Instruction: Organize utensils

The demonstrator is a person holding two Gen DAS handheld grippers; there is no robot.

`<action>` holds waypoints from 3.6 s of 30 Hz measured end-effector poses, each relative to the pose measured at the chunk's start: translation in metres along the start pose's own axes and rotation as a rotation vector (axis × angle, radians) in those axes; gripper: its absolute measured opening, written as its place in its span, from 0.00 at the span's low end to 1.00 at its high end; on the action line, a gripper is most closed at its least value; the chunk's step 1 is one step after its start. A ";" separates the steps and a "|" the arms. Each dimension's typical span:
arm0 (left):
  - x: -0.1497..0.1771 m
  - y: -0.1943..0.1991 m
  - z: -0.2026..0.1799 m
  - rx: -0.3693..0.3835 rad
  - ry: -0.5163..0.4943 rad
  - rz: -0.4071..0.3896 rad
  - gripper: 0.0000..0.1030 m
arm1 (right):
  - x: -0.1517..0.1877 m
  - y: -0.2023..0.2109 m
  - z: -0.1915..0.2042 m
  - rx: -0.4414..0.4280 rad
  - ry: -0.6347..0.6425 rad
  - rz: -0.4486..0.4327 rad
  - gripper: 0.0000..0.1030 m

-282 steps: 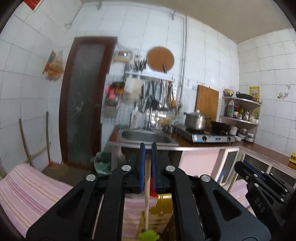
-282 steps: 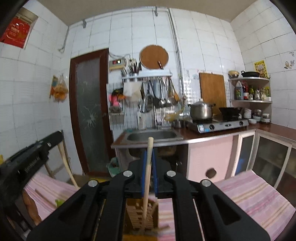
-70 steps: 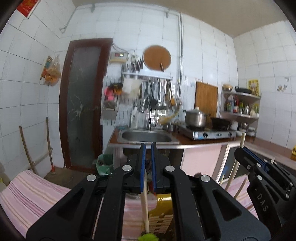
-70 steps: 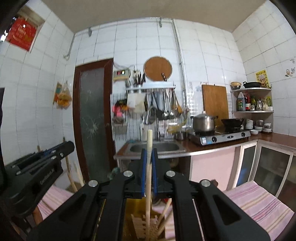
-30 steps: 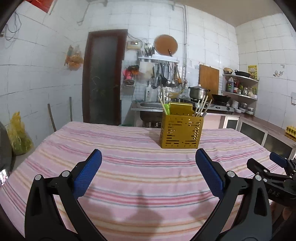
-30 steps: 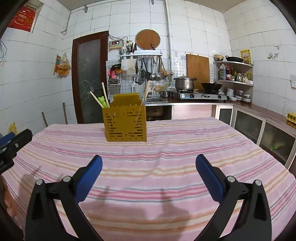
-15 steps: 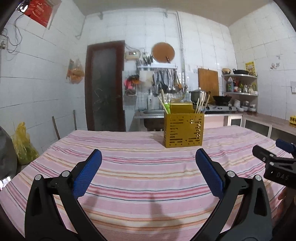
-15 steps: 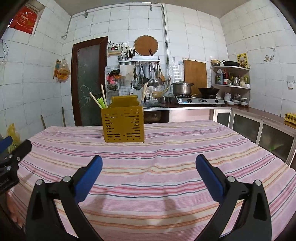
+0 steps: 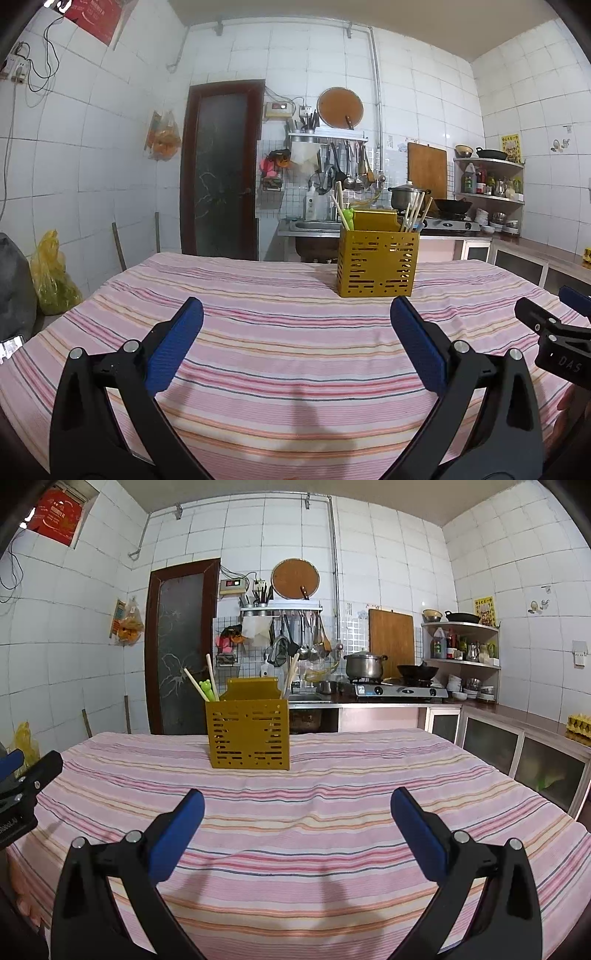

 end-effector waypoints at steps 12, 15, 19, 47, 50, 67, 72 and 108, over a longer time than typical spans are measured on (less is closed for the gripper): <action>-0.001 0.004 -0.003 -0.007 -0.024 -0.016 0.95 | -0.002 0.004 0.001 -0.002 0.015 -0.019 0.96; -0.001 0.004 -0.003 -0.007 -0.021 -0.018 0.95 | -0.002 0.006 0.001 -0.003 0.016 -0.020 0.96; -0.001 0.004 -0.004 -0.005 -0.021 -0.020 0.95 | -0.002 0.006 0.001 -0.004 0.009 -0.014 0.96; 0.001 0.001 -0.005 0.013 -0.017 -0.003 0.95 | -0.002 0.006 0.002 -0.002 0.009 -0.008 0.96; 0.001 0.001 -0.005 0.012 -0.017 -0.005 0.95 | -0.002 0.005 0.002 0.001 0.012 -0.002 0.96; 0.001 0.002 -0.001 0.007 -0.014 -0.004 0.95 | -0.004 0.006 0.004 0.013 0.023 -0.016 0.96; 0.002 0.003 -0.003 0.006 -0.017 -0.006 0.95 | -0.005 0.007 0.003 0.016 0.022 -0.017 0.96; 0.005 0.010 -0.009 0.003 -0.023 -0.024 0.95 | -0.007 0.011 0.008 0.027 0.031 -0.029 0.96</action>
Point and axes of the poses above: each gripper's, at about its wrist camera, not at the fingertips, and y roughly against the way its jaws point, z to its left, x to its underside, the point moved 3 cm from there along -y, roughly the way its jaws point, and after that the axes turned 1 degree about -y, right-handed, at the moved point
